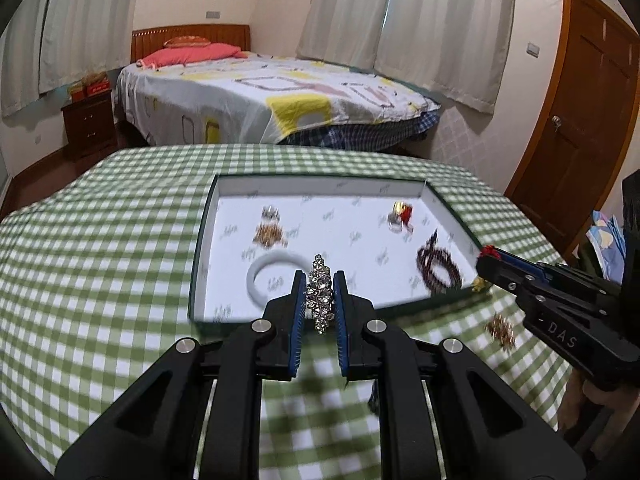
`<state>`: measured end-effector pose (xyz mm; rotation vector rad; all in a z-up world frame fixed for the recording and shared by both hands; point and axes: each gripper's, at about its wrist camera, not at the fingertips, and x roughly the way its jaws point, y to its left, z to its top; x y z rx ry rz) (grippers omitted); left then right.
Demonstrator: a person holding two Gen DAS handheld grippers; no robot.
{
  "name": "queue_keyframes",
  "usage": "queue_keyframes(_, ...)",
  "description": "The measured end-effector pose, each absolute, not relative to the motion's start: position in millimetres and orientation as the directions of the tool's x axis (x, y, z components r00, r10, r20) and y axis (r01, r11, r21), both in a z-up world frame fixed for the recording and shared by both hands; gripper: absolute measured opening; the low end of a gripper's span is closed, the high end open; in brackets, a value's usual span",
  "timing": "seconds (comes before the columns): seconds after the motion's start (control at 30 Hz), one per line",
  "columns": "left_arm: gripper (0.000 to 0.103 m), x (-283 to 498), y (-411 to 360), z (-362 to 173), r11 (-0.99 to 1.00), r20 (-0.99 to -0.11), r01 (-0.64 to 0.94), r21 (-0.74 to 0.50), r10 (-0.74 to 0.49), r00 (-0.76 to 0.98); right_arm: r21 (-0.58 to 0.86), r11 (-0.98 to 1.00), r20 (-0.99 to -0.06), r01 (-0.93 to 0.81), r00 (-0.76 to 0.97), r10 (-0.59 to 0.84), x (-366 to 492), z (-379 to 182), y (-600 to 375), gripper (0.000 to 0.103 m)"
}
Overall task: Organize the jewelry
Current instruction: 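Carry the brooch into the box and open the left tool while the right tool releases the charm there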
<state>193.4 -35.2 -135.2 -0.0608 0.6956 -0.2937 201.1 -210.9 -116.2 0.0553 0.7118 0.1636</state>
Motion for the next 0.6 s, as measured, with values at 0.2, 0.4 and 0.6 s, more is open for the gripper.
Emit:
queue_keyframes(0.2, 0.014, 223.6, -47.2, -128.6, 0.957, -0.601, 0.253, -0.142, -0.287, 0.746, 0.093, 0.984, -0.603, -0.149, 0.778, 0.175, 231.8, -99.5, -203.0, 0.012)
queue_keyframes(0.4, 0.014, 260.7, -56.3, -127.0, 0.962, -0.586, 0.243, -0.127, -0.271, 0.764, 0.075, 0.984, -0.575, -0.160, 0.800, 0.173, 266.4, -93.1, -196.6, 0.012)
queue_keyframes(0.6, 0.014, 294.5, -64.0, -132.1, 0.966, -0.587, 0.239, -0.103, -0.253, 0.769, 0.062, 0.987, -0.569, -0.148, 0.807, 0.157, 300.1, -97.4, -199.8, 0.012)
